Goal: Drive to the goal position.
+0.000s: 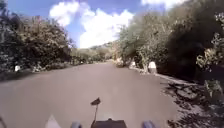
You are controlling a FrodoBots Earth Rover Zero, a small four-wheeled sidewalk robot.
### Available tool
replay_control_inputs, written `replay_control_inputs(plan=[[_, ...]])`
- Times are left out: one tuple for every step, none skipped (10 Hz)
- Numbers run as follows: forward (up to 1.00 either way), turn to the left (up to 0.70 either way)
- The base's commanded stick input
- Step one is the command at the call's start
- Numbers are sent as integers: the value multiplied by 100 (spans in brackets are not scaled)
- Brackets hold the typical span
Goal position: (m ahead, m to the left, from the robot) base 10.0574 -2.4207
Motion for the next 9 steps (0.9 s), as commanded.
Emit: replay_control_inputs(plan=[[70,0],[70,0],[70,0],[70,-2],[70,-11],[70,-21],[70,-35],[70,-35],[70,-35]])
